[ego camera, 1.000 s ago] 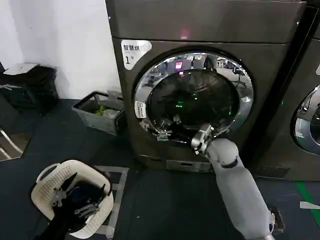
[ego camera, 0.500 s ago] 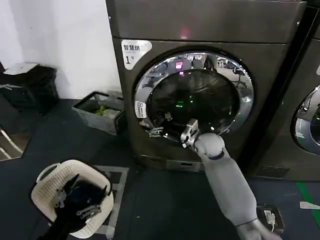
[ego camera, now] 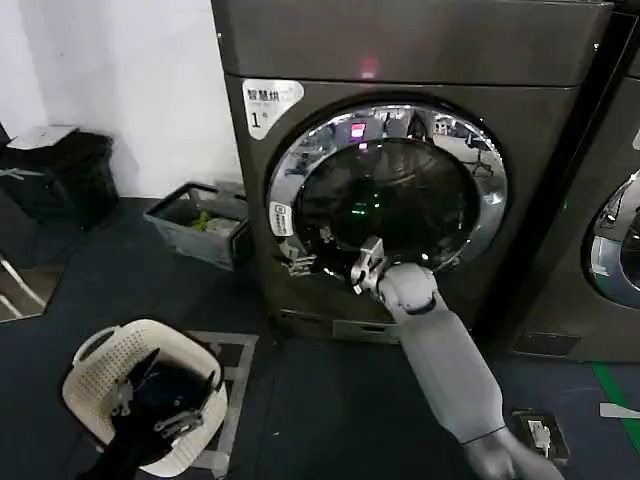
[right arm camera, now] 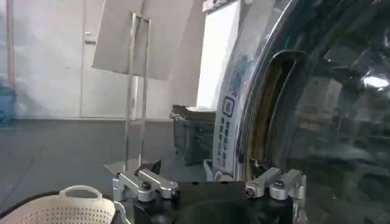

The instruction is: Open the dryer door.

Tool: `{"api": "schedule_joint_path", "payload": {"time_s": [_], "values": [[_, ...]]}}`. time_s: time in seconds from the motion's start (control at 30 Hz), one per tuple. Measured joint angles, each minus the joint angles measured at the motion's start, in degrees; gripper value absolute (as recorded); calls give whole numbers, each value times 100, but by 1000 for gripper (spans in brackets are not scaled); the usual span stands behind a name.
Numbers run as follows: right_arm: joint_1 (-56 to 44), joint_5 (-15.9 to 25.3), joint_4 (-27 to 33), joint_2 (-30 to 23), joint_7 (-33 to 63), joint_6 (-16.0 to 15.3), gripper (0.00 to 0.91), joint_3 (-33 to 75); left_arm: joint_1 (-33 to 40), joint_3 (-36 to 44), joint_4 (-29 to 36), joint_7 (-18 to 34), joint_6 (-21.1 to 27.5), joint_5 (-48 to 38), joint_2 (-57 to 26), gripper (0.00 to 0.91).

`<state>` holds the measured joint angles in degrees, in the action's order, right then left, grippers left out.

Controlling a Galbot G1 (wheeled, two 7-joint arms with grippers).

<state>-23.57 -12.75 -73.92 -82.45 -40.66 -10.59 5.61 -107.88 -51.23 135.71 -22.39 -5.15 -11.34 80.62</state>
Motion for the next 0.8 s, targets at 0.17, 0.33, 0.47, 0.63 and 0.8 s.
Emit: {"api": "schedule_joint_path", "payload": {"time_s": [0.17,0.33,0.47,0.63,0.8], "values": [[7,-106,8,13,-153,-28,907,-24,7,11,-1,-20,-2,20,-5,907],[13,-182,36,-12,-259,-30,907,-31,8,54,0,-24,-9,57,7,907],[11,-269,-7,-8,-387,-41,907,-21,10,55,-5,-24,-13,76,9,907],[-49,-435,-89,24,-608,-191,907,19,11,58,-6,-26,-13,76,12,907],[-151,-481,-236,75,-822,-295,907,60,25,68,-11,-27,-13,75,12,907]]}}
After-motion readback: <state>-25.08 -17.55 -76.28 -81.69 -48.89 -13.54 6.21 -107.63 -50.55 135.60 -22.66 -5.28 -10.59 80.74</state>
